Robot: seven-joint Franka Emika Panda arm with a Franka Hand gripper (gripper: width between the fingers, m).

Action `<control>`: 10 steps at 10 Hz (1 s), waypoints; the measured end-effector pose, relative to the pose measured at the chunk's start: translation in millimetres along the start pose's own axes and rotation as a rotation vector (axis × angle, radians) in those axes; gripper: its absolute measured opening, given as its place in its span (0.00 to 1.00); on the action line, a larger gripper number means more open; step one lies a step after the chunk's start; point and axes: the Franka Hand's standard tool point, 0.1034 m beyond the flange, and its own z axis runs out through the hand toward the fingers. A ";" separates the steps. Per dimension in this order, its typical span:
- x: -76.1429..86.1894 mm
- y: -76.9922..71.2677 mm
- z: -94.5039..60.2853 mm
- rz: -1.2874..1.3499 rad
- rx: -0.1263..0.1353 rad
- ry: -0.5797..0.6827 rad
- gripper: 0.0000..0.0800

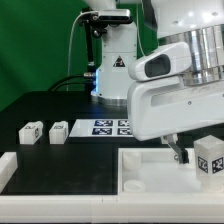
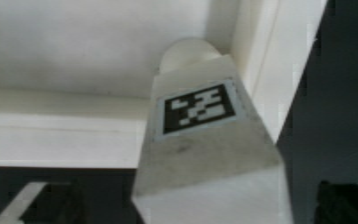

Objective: Assemble one leg

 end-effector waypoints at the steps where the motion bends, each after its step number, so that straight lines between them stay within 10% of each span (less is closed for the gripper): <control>1: -0.2 0.3 0.3 0.012 0.000 -0.001 0.77; 4: -0.9 0.6 1.0 0.308 0.005 -0.001 0.37; 10: -10.9 3.9 1.2 1.131 -0.026 -0.009 0.37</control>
Offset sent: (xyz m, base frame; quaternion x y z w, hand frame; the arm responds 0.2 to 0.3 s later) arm 0.0000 0.0000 0.0000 0.0000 0.0000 0.2667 0.9638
